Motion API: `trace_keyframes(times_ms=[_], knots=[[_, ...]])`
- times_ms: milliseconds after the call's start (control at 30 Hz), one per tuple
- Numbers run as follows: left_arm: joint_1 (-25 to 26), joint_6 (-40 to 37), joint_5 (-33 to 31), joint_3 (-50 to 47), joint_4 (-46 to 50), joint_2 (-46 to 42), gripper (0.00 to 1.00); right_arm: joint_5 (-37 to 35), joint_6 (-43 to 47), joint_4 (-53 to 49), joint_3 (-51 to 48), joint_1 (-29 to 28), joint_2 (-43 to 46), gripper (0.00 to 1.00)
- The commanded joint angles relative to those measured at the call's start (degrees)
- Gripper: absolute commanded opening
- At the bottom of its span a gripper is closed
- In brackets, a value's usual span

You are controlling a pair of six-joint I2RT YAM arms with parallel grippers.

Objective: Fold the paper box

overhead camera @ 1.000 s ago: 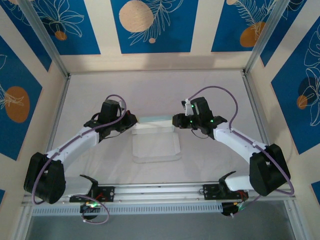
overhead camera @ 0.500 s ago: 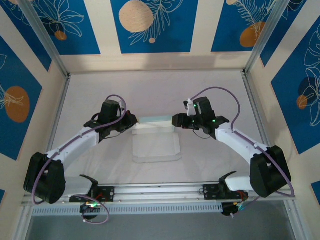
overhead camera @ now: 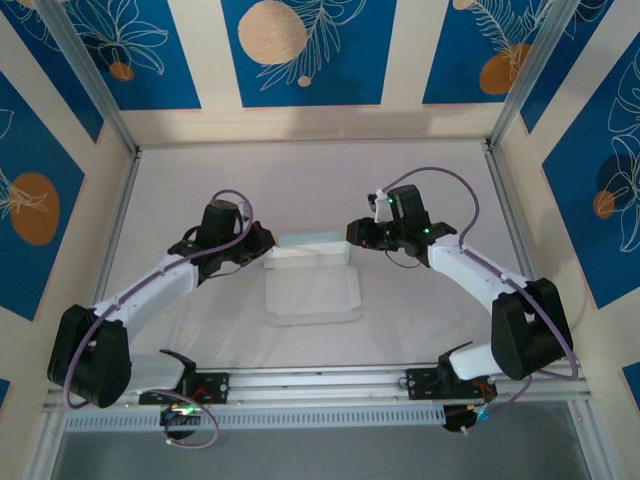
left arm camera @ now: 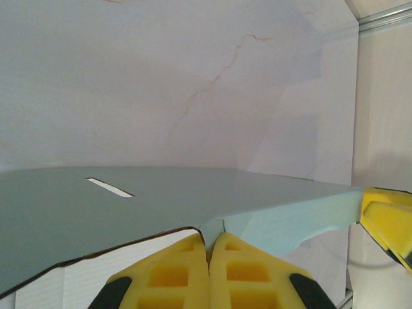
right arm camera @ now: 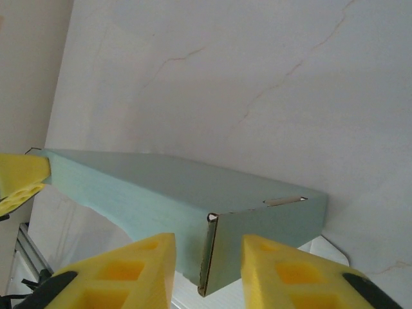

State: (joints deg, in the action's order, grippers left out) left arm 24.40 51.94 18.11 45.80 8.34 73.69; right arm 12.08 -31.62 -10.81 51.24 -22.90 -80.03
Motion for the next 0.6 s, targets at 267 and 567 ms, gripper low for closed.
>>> trace_keyframes(times_ms=[267, 567], knots=[[-2.0, 6.8, 11.3, -5.2, -12.1, 0.4, 0.11, -0.6, 0.8, -0.4, -1.2, 0.2, -1.3, 0.23], [-4.2, 17.7, 17.3, -12.2, -35.0, 3.8, 0.21, -0.3, 0.8, -0.5, -1.0, 0.2, -1.8, 0.22]])
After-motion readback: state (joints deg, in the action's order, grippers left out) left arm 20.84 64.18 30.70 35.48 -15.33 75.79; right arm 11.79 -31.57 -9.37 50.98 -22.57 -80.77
